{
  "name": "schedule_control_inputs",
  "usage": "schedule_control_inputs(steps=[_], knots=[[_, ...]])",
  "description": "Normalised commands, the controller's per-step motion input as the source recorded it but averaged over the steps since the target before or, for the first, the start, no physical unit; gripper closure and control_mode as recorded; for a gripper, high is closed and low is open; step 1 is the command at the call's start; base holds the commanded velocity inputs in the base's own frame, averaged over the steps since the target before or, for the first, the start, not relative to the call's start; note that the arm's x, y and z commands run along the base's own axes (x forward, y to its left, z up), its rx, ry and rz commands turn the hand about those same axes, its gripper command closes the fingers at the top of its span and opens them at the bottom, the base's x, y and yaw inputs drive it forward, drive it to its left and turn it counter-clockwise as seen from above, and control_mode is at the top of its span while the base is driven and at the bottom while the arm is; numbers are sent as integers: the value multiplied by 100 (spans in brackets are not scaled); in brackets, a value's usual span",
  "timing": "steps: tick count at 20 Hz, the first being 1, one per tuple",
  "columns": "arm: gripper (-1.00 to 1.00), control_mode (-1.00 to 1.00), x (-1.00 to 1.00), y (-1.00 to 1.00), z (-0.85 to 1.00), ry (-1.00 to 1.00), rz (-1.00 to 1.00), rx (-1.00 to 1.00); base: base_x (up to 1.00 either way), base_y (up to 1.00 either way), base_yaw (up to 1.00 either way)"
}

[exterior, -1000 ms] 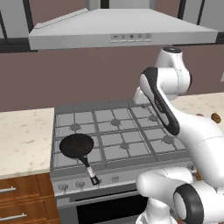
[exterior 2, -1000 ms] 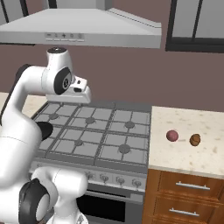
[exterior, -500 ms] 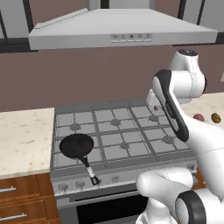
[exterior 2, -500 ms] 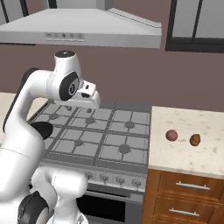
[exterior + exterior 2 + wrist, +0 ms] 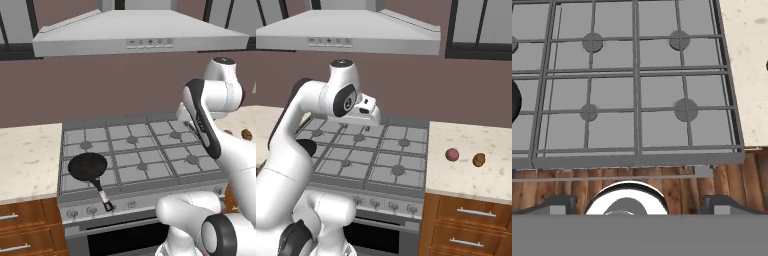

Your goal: Put the onion and potato in the pan. Then turn on the front left burner and set the heat to medium.

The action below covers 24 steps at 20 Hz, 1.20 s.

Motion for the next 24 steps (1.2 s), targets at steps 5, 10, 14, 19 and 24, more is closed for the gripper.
schedule_control_inputs(steps=[5,10,14,19,24], knots=[[-100,-100,8,-48,-12,10,0,-3,0,0,0],[-100,-100,4,-46,-15,10,0,-5,0,0,0],[-100,-100,1,-41,-10,7,0,-3,0,0,0],[-100,-100,1,-41,-12,7,0,-3,0,0,0],[-100,-100,4,-41,-15,7,0,-4,0,0,0]])
